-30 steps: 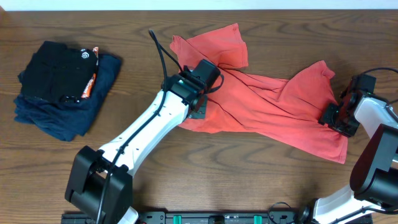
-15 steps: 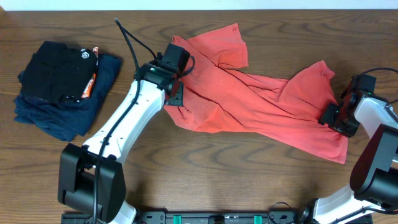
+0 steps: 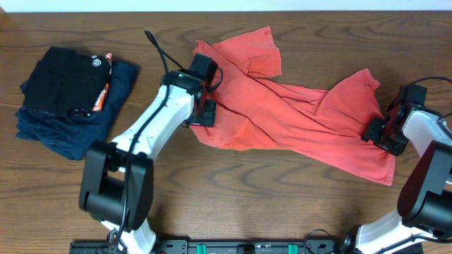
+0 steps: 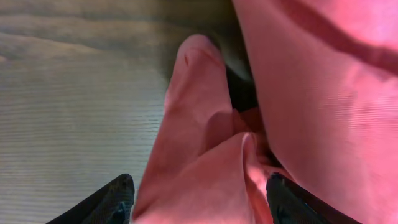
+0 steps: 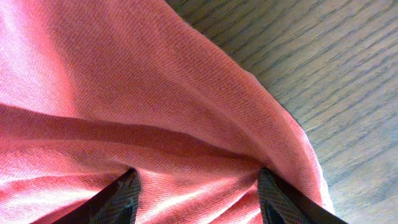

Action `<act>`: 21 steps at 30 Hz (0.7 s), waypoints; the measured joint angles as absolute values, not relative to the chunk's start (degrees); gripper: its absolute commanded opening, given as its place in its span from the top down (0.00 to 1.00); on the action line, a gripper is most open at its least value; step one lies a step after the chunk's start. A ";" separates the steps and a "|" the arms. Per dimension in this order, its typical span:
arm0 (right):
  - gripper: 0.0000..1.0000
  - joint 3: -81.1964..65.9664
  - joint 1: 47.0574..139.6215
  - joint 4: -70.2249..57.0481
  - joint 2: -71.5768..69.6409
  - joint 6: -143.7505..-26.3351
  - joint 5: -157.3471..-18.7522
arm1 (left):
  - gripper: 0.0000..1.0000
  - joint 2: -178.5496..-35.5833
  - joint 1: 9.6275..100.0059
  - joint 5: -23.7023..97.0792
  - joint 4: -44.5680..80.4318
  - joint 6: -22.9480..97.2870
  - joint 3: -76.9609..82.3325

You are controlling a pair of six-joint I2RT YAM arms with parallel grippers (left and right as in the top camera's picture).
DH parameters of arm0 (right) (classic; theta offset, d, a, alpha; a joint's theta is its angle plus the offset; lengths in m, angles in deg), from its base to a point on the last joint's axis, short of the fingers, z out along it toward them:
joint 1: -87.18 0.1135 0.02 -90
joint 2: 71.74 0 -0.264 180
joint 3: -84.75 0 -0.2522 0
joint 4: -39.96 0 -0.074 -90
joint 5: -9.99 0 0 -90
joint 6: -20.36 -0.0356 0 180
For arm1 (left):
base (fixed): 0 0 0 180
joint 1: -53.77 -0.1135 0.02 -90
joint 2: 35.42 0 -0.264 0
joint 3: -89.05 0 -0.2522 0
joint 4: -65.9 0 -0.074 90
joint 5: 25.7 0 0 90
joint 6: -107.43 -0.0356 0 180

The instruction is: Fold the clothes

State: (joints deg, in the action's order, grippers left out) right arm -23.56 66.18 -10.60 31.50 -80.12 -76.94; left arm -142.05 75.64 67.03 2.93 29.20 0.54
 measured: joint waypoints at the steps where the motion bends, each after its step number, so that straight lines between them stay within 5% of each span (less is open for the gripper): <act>1: 0.40 -23.56 66.18 -10.58 31.50 -80.15 -76.94 | 0.41 -142.38 75.61 66.92 2.91 29.38 0.41; 5: 0.40 -23.56 66.18 -10.60 31.50 -80.15 -76.91 | 0.92 -142.84 75.61 66.33 2.56 29.40 0.26; 21: 0.42 -22.97 63.47 -13.44 31.63 -81.20 -77.44 | 0.94 -131.80 73.27 65.82 -13.12 37.33 0.28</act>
